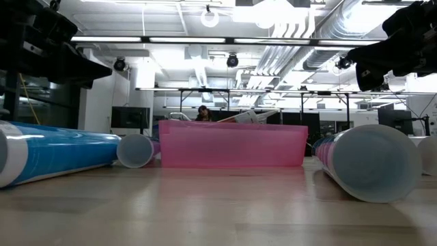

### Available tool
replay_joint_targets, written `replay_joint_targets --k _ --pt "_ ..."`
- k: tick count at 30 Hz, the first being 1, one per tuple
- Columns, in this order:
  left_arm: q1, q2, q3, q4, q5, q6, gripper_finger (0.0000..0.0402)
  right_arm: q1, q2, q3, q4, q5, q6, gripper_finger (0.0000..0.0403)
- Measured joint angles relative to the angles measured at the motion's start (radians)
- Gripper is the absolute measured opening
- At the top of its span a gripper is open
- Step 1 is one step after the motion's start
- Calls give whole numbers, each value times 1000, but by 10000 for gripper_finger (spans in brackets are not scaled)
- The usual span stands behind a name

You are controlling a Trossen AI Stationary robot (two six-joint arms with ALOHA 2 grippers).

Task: Pick & place silicon tubes, Sealant and Lysol wipes
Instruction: Put the orange sealant into the transparent bin

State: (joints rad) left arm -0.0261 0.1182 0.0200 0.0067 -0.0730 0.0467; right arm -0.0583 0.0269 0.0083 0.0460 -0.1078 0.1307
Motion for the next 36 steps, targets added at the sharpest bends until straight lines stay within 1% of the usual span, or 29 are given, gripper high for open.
replay_joint_targets --k 16,23,29,33,36 --pt "0 0 0 -1 0 0 0 0 0 0 0 1 0 12" --pt "0 0 0 -1 0 0 0 0 0 0 -3 32 0 12" --pt "0 0 0 -1 1 0 0 -1 0 3 20 33 13 12" --pt "0 0 0 -1 2 0 0 -1 35 65 -57 49 80 12" --pt "0 0 0 -1 2 0 0 -4 93 128 -122 67 119 12"
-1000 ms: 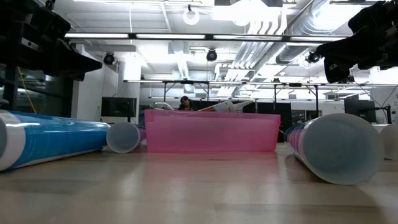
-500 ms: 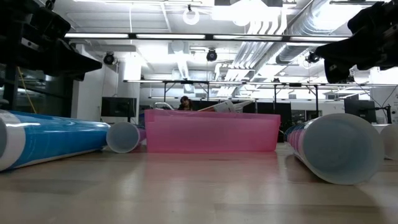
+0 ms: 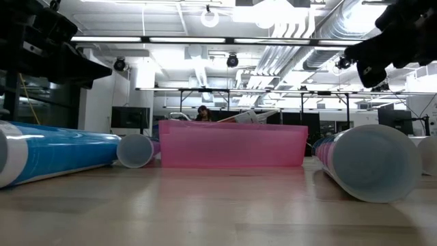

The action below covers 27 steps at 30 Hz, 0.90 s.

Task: Pick & place silicon tubes, Sealant and Lysol wipes
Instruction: Put the orange sealant into the transparent bin

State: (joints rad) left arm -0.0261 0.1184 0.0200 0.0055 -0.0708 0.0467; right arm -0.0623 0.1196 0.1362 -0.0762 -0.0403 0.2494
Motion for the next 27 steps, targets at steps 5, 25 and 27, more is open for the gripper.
replay_joint_targets --k 5,25,27 --pt "0 0 0 0 0 0 0 -44 122 137 -88 8 100 12" --pt "0 0 0 0 -1 0 0 -226 558 628 -732 42 619 38" --pt "0 0 0 0 -1 0 0 -226 604 662 -790 61 642 63"
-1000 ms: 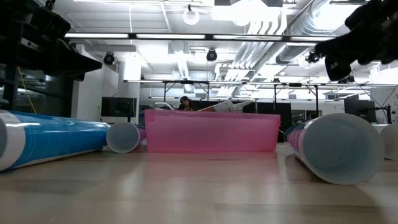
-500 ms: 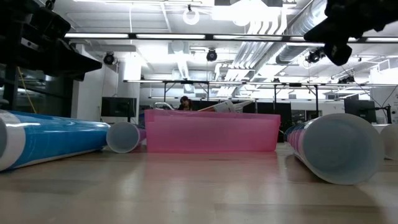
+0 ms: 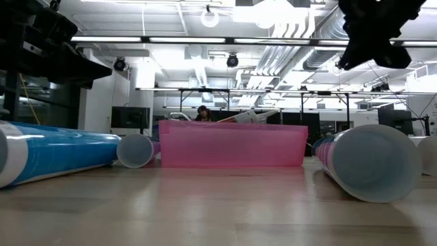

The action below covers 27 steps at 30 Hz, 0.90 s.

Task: Pick & place silicon tubes, Sealant and Lysol wipes
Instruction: Put the orange sealant into the transparent bin

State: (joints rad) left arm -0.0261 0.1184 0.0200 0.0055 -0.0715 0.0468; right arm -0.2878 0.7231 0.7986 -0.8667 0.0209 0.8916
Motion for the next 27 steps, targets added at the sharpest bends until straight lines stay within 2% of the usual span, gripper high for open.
replay_joint_targets --k 7,12,19,24,27 --pt "0 0 0 0 0 0 0 0 165 87 -83 -12 28 178" --pt "0 0 0 0 0 0 0 1 267 100 -98 -92 77 240" --pt "0 0 0 0 0 0 0 10 365 100 -125 -132 142 259" --pt "0 0 0 0 0 0 0 20 428 100 -186 -130 167 259" --pt "0 0 0 0 0 0 0 28 470 100 -206 -91 167 259"
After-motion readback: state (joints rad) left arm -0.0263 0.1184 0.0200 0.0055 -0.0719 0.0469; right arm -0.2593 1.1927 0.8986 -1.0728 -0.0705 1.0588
